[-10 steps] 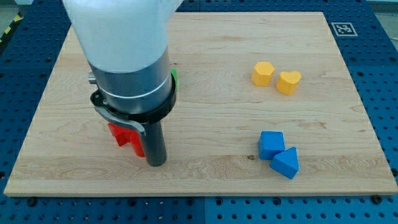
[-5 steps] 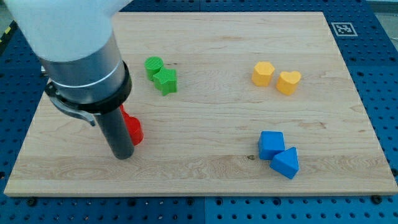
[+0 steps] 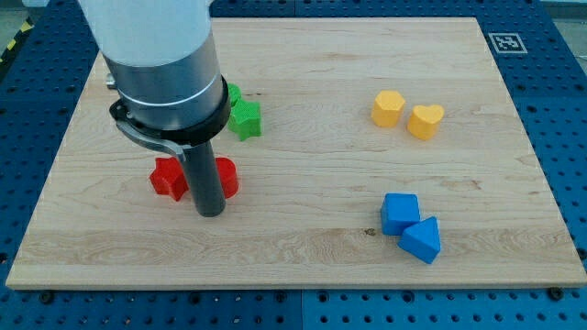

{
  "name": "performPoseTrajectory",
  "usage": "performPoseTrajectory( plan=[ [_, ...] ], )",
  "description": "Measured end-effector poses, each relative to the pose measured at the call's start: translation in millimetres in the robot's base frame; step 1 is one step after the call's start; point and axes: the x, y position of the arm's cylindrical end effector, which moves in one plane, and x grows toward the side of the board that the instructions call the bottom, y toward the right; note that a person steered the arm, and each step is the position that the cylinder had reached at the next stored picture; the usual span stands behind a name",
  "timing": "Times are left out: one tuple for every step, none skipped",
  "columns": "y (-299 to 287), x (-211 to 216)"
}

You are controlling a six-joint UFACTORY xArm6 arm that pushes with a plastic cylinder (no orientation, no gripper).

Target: Slide the red star towards the top left

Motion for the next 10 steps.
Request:
performPoseTrajectory(
  plan=[
    [8,13],
    [57,17],
    [115,12],
    [154,-13],
    [162,-53],
    [158,-101],
    [149,-157],
    [123,-204],
    [59,-220],
    [-13,-212]
  ],
)
